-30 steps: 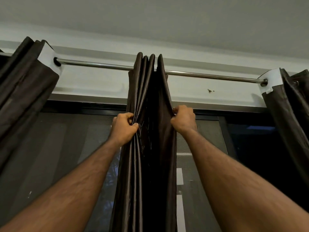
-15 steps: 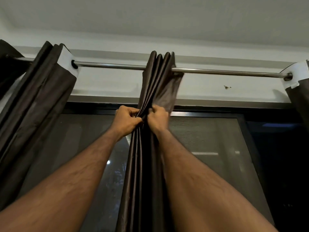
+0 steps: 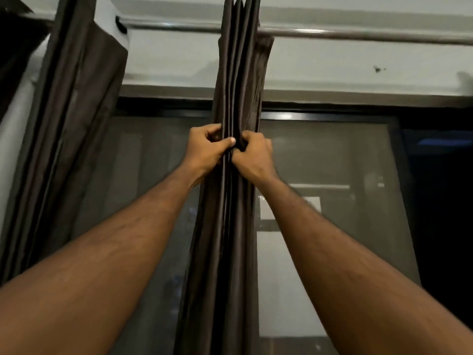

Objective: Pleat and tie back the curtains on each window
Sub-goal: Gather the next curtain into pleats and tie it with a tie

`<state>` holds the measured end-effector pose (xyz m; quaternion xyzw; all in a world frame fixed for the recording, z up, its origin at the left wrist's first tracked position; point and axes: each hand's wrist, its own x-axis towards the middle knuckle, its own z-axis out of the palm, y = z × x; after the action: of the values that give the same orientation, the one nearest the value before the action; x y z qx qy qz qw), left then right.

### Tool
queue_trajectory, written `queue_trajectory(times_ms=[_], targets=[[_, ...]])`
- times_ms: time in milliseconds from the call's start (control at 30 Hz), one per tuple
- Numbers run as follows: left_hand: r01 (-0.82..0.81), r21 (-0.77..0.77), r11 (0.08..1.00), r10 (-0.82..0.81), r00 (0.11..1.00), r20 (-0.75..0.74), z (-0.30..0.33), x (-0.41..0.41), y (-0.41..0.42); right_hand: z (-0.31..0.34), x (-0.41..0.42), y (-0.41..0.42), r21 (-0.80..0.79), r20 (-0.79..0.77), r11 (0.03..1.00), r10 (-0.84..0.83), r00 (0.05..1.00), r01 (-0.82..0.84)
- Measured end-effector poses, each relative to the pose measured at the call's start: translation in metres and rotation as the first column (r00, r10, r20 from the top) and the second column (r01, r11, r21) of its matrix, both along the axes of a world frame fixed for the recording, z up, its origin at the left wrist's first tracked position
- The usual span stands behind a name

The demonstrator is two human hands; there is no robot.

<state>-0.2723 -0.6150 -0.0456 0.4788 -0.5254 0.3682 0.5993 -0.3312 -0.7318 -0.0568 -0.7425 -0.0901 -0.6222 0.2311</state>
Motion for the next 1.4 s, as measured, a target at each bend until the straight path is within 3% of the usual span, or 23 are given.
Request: queue_trajectory(times_ms=[167,233,300,400,433,500,600,700,767,800,867,933,1000,1200,1300,1400], targets=[[0.043,-0.003,0.999,-0.043,0.997,-0.072,-0.074,0.013,0.01,-0.071,-0.013,0.009,-0.048,0.193,0.998,-0.029,0.981,0.039],[0.013,0.04,0.999,-0.01,0.997,-0.081,-0.108,0.016,0.014,-0.102,-0.015,0.014,-0.154,0.17,0.987,-0.021,0.985,0.048],[-0.002,0.093,0.996,0.012,0.994,-0.108,-0.141,0.022,0.018,-0.129,-0.017,0.012,-0.228,0.147,0.962,-0.119,0.982,0.151],[-0.084,0.132,0.988,0.103,0.984,-0.145,-0.19,0.033,0.026,-0.16,-0.018,0.002,-0.03,0.181,0.949,-0.303,0.936,0.313],[-0.1,0.139,0.985,0.123,0.978,-0.171,-0.205,0.037,0.028,-0.171,-0.019,0.0,-0.019,0.178,0.92,-0.381,0.907,0.391],[-0.122,0.137,0.983,0.152,0.96,-0.234,-0.233,0.044,0.036,-0.196,-0.018,-0.002,-0.156,0.182,0.786,-0.572,0.8,0.598],[-0.189,0.141,0.972,0.227,0.912,-0.342,-0.274,0.053,0.05,-0.229,-0.02,-0.005,-0.296,0.22,0.637,-0.68,0.7,0.712],[-0.204,0.23,0.951,0.284,0.871,-0.401,-0.312,0.045,0.057,-0.261,-0.023,-0.001,-0.426,0.265,0.631,-0.598,0.757,0.648],[-0.207,0.277,0.939,0.308,0.862,-0.403,-0.331,0.035,0.058,-0.288,-0.024,0.01,-0.492,0.183,0.712,-0.478,0.859,0.501],[-0.203,0.291,0.935,0.311,0.865,-0.395,-0.341,0.03,0.056,-0.304,-0.024,0.016,-0.463,0.091,0.789,-0.412,0.907,0.405],[-0.223,0.308,0.925,0.332,0.869,-0.367,-0.357,0.021,0.053,-0.334,-0.026,0.027,-0.233,-0.119,0.929,-0.319,0.94,0.286],[-0.269,0.32,0.908,0.379,0.852,-0.36,-0.371,0.011,0.05,-0.358,-0.026,0.032,0.01,-0.288,0.967,-0.242,0.926,0.256],[-0.322,0.322,0.89,0.43,0.829,-0.358,-0.383,0.0,0.051,-0.377,-0.029,0.036,0.152,-0.377,0.956,-0.178,0.909,0.251],[-0.427,0.264,0.865,0.502,0.755,-0.422,-0.403,-0.031,0.056,-0.405,-0.036,0.042,0.43,-0.346,0.883,-0.03,0.938,0.187],[-0.455,0.275,0.847,0.531,0.726,-0.437,-0.416,-0.042,0.06,-0.417,-0.04,0.041,0.378,-0.311,0.919,0.016,0.95,0.109],[-0.506,0.277,0.817,0.576,0.7,-0.422,-0.43,-0.058,0.062,-0.432,-0.053,0.042,0.398,-0.268,0.906,-0.033,0.963,0.142]])
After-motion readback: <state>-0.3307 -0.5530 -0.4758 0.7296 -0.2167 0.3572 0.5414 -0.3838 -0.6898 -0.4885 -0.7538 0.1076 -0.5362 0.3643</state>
